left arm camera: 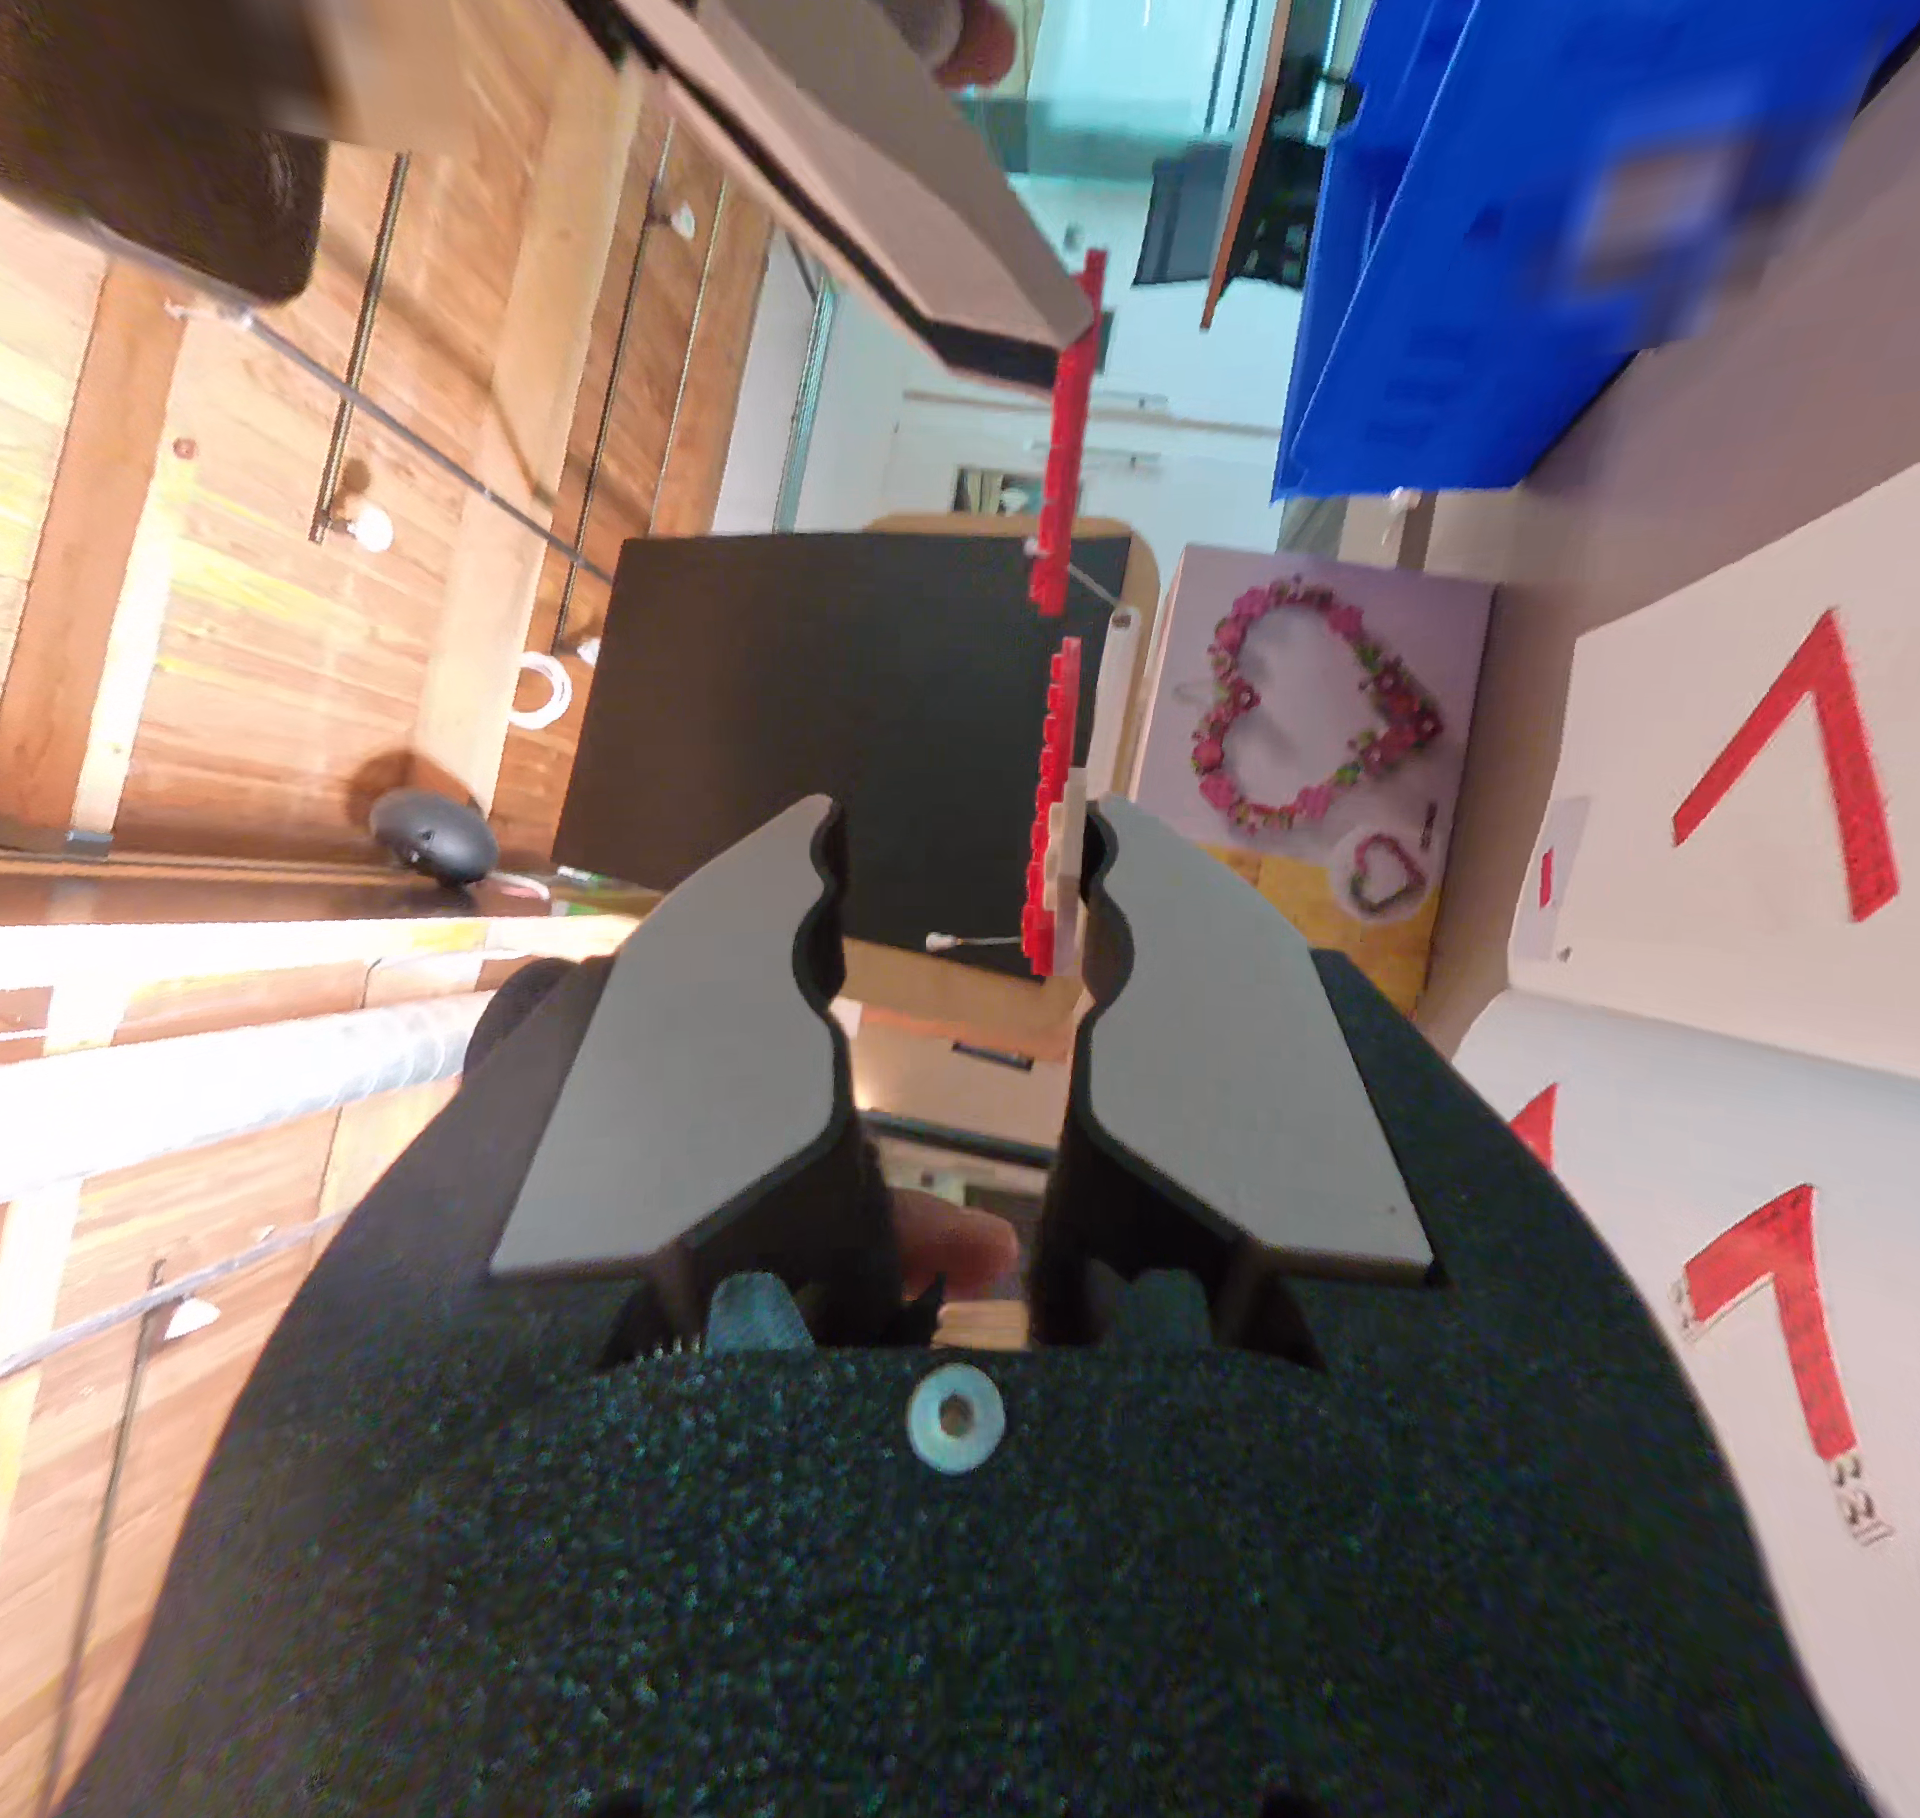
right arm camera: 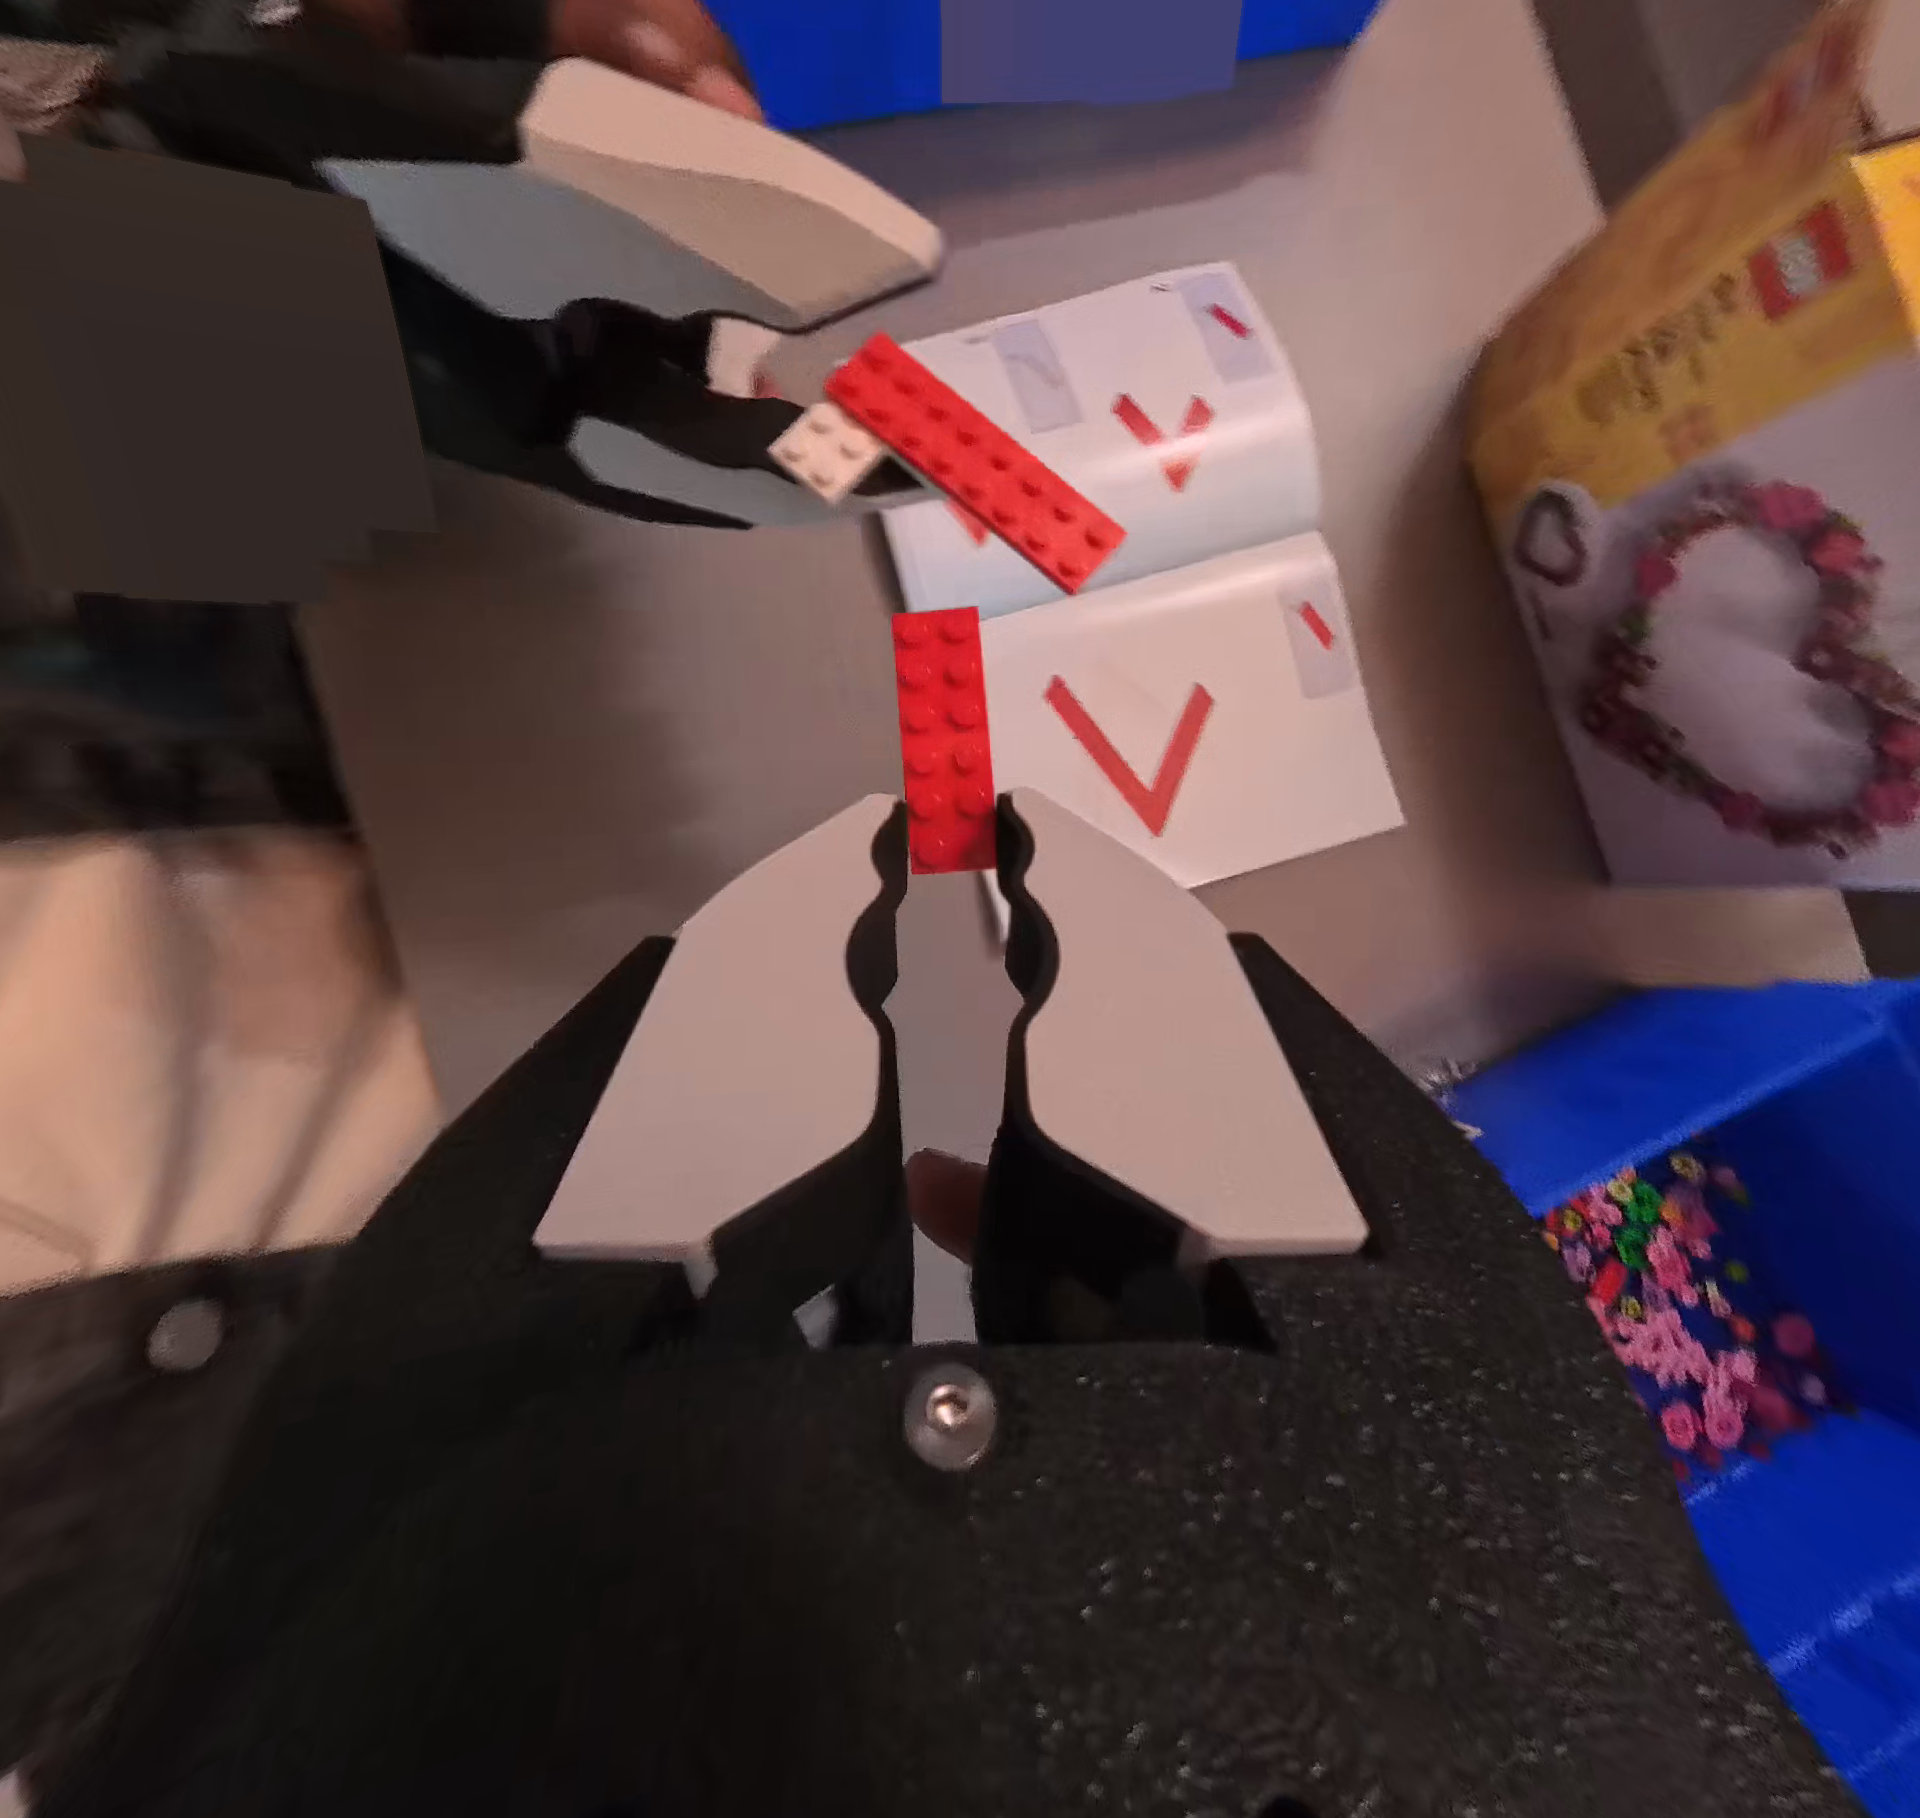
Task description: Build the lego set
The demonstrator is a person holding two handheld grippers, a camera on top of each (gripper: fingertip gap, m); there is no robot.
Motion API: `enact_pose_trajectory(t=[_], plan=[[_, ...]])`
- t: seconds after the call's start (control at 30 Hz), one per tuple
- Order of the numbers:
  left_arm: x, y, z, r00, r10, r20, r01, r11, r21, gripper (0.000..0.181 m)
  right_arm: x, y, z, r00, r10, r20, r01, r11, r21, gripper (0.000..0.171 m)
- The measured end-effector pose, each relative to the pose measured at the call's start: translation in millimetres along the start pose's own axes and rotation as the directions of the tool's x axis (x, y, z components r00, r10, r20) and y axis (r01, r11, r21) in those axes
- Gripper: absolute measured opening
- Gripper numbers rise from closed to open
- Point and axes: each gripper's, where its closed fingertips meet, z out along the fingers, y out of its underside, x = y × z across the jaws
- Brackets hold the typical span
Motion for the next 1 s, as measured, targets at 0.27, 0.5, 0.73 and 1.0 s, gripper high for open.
enact_pose_trajectory(t=[0.27, 0.5, 0.73, 1.0], plan=[[13.2, 27.9, 14.0, 0.998, 0.065, 0.006, -0.061, 0.967, -0.249, 0.042, 8.3, -17.7, 25.6, 0.987, 0.148, -0.068, -0.145, 0.988, 0.045, 0.016], [23.3, 35.8, 20.1, 0.996, 0.081, -0.024, -0.084, 0.918, -0.388, 0.04, 8.0, -27.7, 41.1, 0.975, 0.178, -0.135, -0.182, 0.983, -0.014, 0.016], [29.0, 34.1, 22.5, 0.996, 0.083, -0.024, -0.085, 0.897, -0.434, 0.039, 10.1, -26.2, 48.1, 0.966, 0.208, -0.154, -0.217, 0.975, -0.044, 0.016], [31.6, 31.7, 22.0, 0.995, 0.092, -0.025, -0.094, 0.896, -0.435, 0.037, 7.9, -25.7, 51.1, 0.968, 0.194, -0.161, -0.206, 0.977, -0.062, 0.016]])
